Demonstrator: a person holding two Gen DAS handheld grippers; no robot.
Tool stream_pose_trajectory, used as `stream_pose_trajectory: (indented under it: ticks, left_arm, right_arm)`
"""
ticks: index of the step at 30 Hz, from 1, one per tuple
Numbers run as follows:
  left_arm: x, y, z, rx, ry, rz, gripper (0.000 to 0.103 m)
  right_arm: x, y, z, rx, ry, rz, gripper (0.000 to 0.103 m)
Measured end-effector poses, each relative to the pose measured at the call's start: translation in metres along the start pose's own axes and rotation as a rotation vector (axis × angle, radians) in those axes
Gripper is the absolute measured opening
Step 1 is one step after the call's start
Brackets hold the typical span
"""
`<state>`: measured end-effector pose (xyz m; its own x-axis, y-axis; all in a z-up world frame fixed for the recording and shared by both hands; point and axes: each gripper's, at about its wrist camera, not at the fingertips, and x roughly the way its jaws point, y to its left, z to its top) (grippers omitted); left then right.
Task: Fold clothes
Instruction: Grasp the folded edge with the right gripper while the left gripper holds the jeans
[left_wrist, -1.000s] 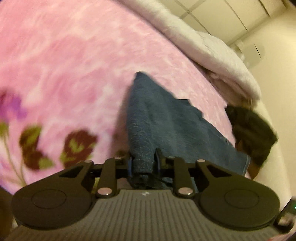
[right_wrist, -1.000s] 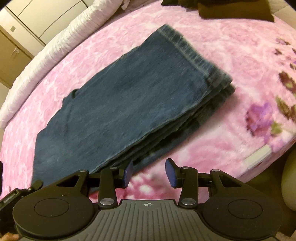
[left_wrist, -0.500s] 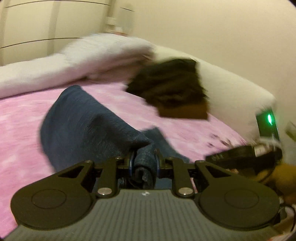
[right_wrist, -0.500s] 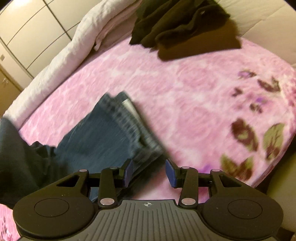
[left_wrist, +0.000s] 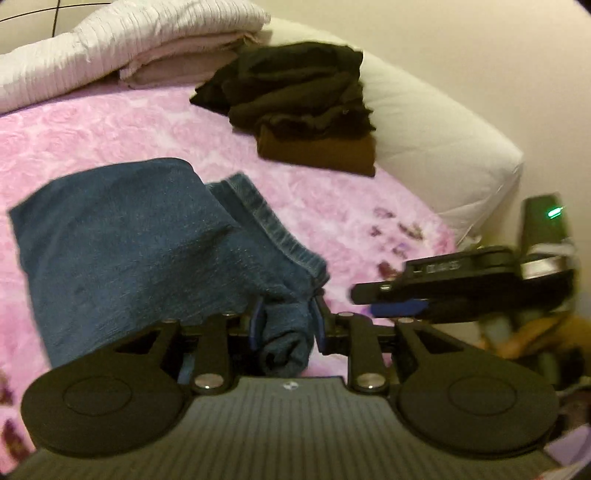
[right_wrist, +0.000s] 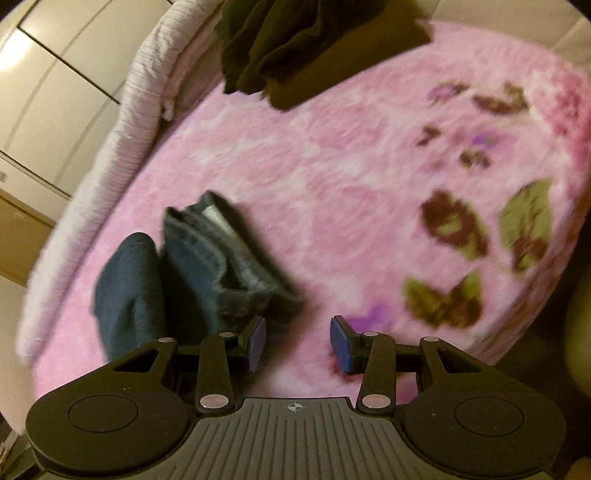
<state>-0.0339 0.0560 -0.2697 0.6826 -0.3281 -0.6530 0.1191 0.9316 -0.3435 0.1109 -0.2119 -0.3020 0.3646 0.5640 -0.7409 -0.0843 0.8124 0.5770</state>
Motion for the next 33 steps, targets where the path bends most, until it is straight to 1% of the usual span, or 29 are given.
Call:
stream_pose_trajectory:
  ticks: [2, 5, 6, 8, 10, 12, 15, 16, 17, 18, 19, 20, 24, 25, 27, 29, 30, 31, 33]
  left_arm:
    - [-0.023, 0.001, -0.001, -0.045, -0.008, 0.014, 0.021]
    - [-0.046, 0.01, -0.009, -0.138, 0.005, 0.066, 0.021]
    - [-0.053, 0.015, -0.012, -0.169, 0.009, 0.086, 0.021]
    - [-0.053, 0.028, -0.018, -0.219, 0.034, 0.132, 0.021]
    - [-0.051, 0.04, -0.023, -0.269, 0.056, 0.171, 0.021]
    - [-0.049, 0.049, -0.025, -0.306, 0.05, 0.191, 0.021]
    - [-0.046, 0.058, -0.025, -0.314, 0.037, 0.225, 0.021]
    - [-0.044, 0.06, -0.025, -0.32, 0.038, 0.23, 0.021]
    - [-0.041, 0.062, -0.026, -0.326, 0.045, 0.227, 0.021]
    - [-0.038, 0.063, -0.027, -0.328, 0.054, 0.225, 0.021]
    - [-0.036, 0.063, -0.027, -0.323, 0.057, 0.22, 0.02]
    - [-0.038, 0.06, -0.026, -0.315, 0.043, 0.206, 0.02]
    - [-0.042, 0.05, -0.012, -0.336, -0.047, 0.129, 0.02]
    - [-0.039, 0.045, -0.006, -0.325, -0.055, 0.111, 0.02]
    - [-0.033, 0.036, 0.005, -0.3, -0.066, 0.075, 0.02]
    - [-0.022, 0.028, 0.007, -0.269, -0.047, 0.043, 0.02]
    - [-0.016, 0.025, 0.007, -0.254, -0.036, 0.031, 0.02]
    - [-0.011, 0.023, 0.005, -0.243, -0.017, 0.03, 0.02]
    - [-0.005, 0.023, 0.0, -0.226, 0.012, 0.037, 0.017]
  right_arm:
    - [-0.001, 0.004, -0.005, 0.011, 0.022, 0.066, 0.043]
    - [-0.001, 0.013, -0.014, 0.021, 0.055, 0.174, 0.043]
    - [-0.001, 0.016, -0.018, 0.025, 0.065, 0.211, 0.043]
    - [0.002, 0.021, -0.025, 0.038, 0.085, 0.274, 0.043]
    - [0.015, 0.021, -0.031, 0.073, 0.102, 0.287, 0.045]
    - [0.028, 0.022, -0.036, 0.108, 0.118, 0.3, 0.045]
    - [0.045, 0.021, -0.041, 0.189, 0.133, 0.334, 0.045]
    - [0.05, 0.022, -0.041, 0.219, 0.151, 0.335, 0.045]
    - [0.054, 0.024, -0.04, 0.247, 0.167, 0.339, 0.04]
    - [0.055, 0.027, -0.037, 0.267, 0.184, 0.352, 0.032]
    - [0.052, 0.034, -0.033, 0.255, 0.187, 0.365, 0.025]
    - [0.042, 0.048, -0.026, 0.18, 0.166, 0.381, 0.023]
    - [0.002, 0.105, 0.002, -0.12, 0.077, 0.433, 0.021]
    - [-0.006, 0.113, 0.008, -0.174, 0.049, 0.429, 0.021]
    - [-0.014, 0.113, 0.021, -0.206, 0.006, 0.399, 0.02]
    - [-0.014, 0.093, 0.032, -0.184, -0.024, 0.328, 0.02]
    - [-0.008, 0.079, 0.032, -0.164, -0.021, 0.281, 0.02]
    - [-0.001, 0.064, 0.033, -0.143, -0.017, 0.234, 0.02]
    - [0.013, 0.036, 0.033, -0.108, -0.01, 0.147, 0.02]
